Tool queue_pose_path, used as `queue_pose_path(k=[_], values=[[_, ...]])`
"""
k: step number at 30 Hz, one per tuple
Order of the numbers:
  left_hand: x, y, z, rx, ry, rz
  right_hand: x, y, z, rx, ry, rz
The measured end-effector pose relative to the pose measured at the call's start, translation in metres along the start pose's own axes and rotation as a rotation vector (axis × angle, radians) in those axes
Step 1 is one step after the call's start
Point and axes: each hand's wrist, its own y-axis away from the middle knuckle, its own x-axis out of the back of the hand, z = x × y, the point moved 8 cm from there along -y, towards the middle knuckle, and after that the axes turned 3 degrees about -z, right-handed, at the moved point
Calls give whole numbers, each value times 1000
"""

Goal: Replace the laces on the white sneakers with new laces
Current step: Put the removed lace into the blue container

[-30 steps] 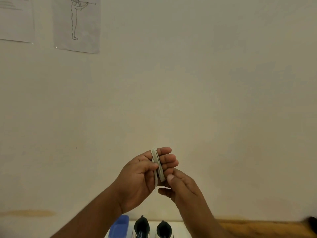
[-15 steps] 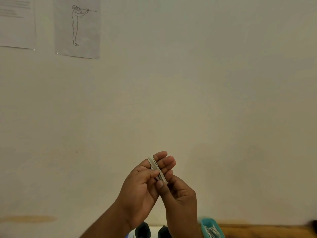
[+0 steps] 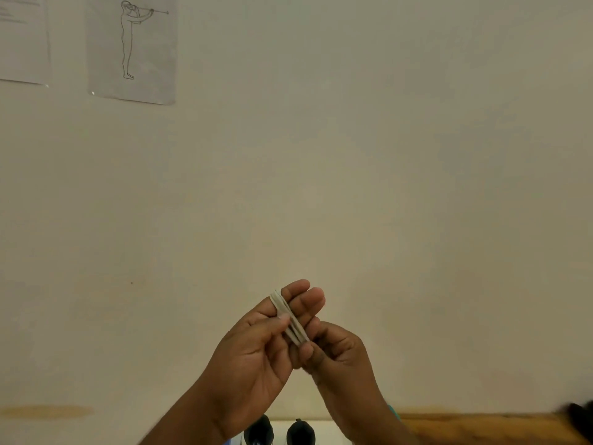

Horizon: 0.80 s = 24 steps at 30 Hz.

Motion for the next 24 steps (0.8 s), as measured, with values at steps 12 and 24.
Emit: queue_pose_path(k=[12, 24], values=[[16, -4, 0, -11, 93, -34, 3, 6, 0, -286, 24, 72], [28, -4, -3, -2, -103, 18, 8, 6, -19, 2, 629, 103]])
